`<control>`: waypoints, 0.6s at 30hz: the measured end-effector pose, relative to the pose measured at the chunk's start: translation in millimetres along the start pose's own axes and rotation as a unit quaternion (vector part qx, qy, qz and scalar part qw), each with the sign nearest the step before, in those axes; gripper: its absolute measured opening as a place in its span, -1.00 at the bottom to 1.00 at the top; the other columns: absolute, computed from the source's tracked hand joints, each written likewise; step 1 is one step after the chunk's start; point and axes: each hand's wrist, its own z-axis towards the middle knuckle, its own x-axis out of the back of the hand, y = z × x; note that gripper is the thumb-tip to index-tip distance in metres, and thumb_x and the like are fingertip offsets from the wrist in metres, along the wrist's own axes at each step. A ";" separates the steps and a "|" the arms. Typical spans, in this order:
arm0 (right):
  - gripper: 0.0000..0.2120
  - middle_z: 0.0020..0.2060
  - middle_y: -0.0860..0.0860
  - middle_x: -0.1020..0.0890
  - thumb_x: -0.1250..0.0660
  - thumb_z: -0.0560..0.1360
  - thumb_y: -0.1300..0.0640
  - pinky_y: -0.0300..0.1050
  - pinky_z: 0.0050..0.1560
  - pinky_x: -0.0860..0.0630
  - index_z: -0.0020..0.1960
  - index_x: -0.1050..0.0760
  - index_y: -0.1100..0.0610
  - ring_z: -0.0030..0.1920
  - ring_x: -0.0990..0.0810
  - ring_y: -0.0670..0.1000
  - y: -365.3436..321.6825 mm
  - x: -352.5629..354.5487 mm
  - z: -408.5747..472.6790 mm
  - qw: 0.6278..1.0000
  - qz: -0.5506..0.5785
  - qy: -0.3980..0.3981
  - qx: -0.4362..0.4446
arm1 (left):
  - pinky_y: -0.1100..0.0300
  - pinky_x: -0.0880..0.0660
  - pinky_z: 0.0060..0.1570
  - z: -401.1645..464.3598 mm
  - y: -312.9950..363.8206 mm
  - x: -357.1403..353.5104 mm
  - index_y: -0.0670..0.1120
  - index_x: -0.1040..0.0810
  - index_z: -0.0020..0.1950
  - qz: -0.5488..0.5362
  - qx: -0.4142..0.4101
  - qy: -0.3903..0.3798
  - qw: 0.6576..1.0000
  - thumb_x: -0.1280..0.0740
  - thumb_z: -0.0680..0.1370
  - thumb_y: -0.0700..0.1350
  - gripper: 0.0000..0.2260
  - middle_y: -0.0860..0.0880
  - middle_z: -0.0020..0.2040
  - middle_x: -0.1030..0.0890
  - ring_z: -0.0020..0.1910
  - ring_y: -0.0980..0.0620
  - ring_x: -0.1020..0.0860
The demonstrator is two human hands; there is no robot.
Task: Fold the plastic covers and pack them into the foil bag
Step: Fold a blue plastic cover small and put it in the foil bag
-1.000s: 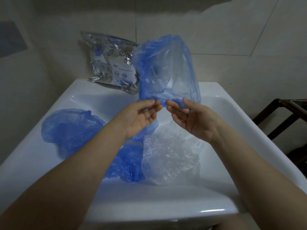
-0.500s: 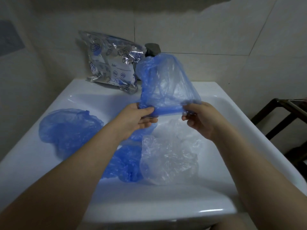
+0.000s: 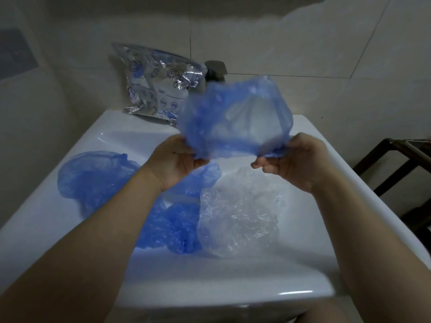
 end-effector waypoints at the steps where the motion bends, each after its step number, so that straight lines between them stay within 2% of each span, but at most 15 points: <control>1: -0.51 -0.33 0.21 -0.66 -0.46 0.05 -0.13 -0.17 -0.32 -0.61 -0.26 -0.66 0.28 -0.30 -0.67 0.17 -0.3 5.6 1.2 1.000 -0.007 0.005 -0.005 | 0.28 -0.56 -0.33 -1.0 1.0 1.1 -0.09 -0.64 -0.49 0.031 -0.002 -0.001 1.000 -0.42 0.31 -0.19 -0.84 0.03 -0.47 -0.59 -0.42 0.09 -0.54; 2: -0.43 -0.29 0.21 -0.67 -0.41 0.15 -0.27 -0.14 -0.31 -0.59 -0.23 -0.67 0.25 -0.28 -0.67 0.17 -0.2 8.2 2.7 0.999 -0.016 0.025 -0.015 | 0.33 -0.54 -0.35 1.3 -1.1 4.2 -0.10 -0.62 -0.53 0.062 0.004 0.024 0.998 -0.21 0.47 -0.28 -0.60 0.03 -0.48 -0.59 -0.41 0.10 -0.55; 3: -0.38 -0.29 0.18 -0.68 -0.26 0.31 -0.35 -0.15 -0.31 -0.57 -0.24 -0.67 0.22 -0.29 -0.67 0.14 0.2 9.1 4.3 0.997 -0.042 0.055 -0.025 | 0.36 -0.51 -0.36 2.2 -1.8 2.0 -0.12 -0.59 -0.57 0.079 0.020 0.041 0.996 -0.04 0.55 -0.29 -0.45 0.02 -0.50 -0.58 -0.41 0.10 -0.54; 4: -0.37 -0.35 0.13 -0.66 -0.13 0.43 -0.34 -0.18 -0.35 -0.54 -0.31 -0.65 0.19 -0.34 -0.65 0.08 2.3 9.6 6.6 0.992 -0.077 0.096 -0.030 | 0.37 -0.47 -0.36 3.8 -2.9 1.5 -0.13 -0.56 -0.59 0.115 0.022 0.046 0.992 0.04 0.59 -0.24 -0.39 0.01 -0.51 -0.56 -0.43 0.11 -0.51; 6: -0.45 -0.50 0.04 -0.57 -0.16 0.53 -0.19 -0.26 -0.44 -0.45 -0.43 -0.56 0.17 -0.47 -0.54 -0.03 6.9 1.9 9.1 0.975 -0.159 0.153 -0.018 | 0.38 -0.39 -0.37 8.2 -5.1 -1.7 -0.11 -0.51 -0.56 0.219 0.006 0.072 0.973 0.00 0.64 -0.10 -0.41 0.03 -0.51 -0.52 -0.47 0.16 -0.45; 8: -0.60 -0.47 0.06 -0.51 -0.28 0.52 -0.03 -0.28 -0.41 -0.44 -0.35 -0.50 0.24 -0.44 -0.49 -0.03 14.5 -4.5 10.6 0.959 -0.241 0.149 -0.003 | 0.39 -0.32 -0.39 11.0 -8.5 -5.1 -0.11 -0.46 -0.49 0.324 -0.041 0.113 0.938 -0.17 0.61 -0.03 -0.54 0.08 -0.51 -0.46 -0.48 0.17 -0.36; 9: -0.69 -0.43 0.08 -0.50 -0.33 0.51 0.05 -0.24 -0.35 -0.46 -0.29 -0.48 0.26 -0.39 -0.50 0.00 17.4 -6.6 10.4 0.956 -0.257 0.138 0.001 | 0.40 -0.30 -0.38 11.9 -10.9 -6.4 -0.11 -0.44 -0.45 0.336 -0.064 0.126 0.931 -0.26 0.57 -0.05 -0.61 0.08 -0.49 -0.45 -0.47 0.18 -0.34; 11: -0.82 -0.35 0.12 -0.50 -0.39 0.46 0.19 -0.14 -0.25 -0.48 -0.24 -0.46 0.25 -0.31 -0.51 0.06 19.0 -8.8 11.3 0.960 -0.245 0.133 0.006 | 0.38 -0.32 -0.32 12.0 -15.2 -9.4 -0.10 -0.44 -0.36 0.317 -0.088 0.127 0.936 -0.37 0.50 -0.15 -0.75 0.03 -0.39 -0.42 -0.37 0.14 -0.35; 13: -0.88 -0.30 0.13 -0.53 -0.39 0.43 0.31 -0.15 -0.23 -0.55 -0.23 -0.46 0.20 -0.28 -0.55 0.07 17.6 -9.8 12.8 0.970 -0.199 0.141 0.005 | 0.33 -0.37 -0.26 12.3 -16.0 -9.5 -0.06 -0.43 -0.27 0.315 -0.075 0.127 0.937 -0.41 0.46 -0.24 -0.79 0.00 -0.29 -0.41 -0.31 0.10 -0.36; 16: -0.86 -0.20 0.12 -0.58 -0.30 0.47 0.40 -0.17 -0.20 -0.61 -0.11 -0.51 0.18 -0.24 -0.62 0.05 15.7 -8.8 13.3 0.979 -0.140 0.146 0.000 | 0.20 -0.50 -0.07 13.6 -16.3 -7.2 -0.04 -0.46 -0.16 0.249 -0.029 0.104 0.962 -0.38 0.45 -0.35 -0.78 -0.07 -0.13 -0.47 -0.17 0.01 -0.46; 18: -0.81 -0.15 0.11 -0.60 -0.27 0.48 0.42 -0.17 -0.16 -0.62 -0.08 -0.54 0.18 -0.21 -0.63 0.03 12.5 -6.2 13.1 0.981 -0.129 0.147 0.010 | 0.19 -0.52 -0.04 14.5 -14.8 -6.9 -0.04 -0.51 -0.10 0.215 -0.016 0.088 0.973 -0.34 0.47 -0.38 -0.77 -0.10 -0.08 -0.50 -0.13 0.00 -0.50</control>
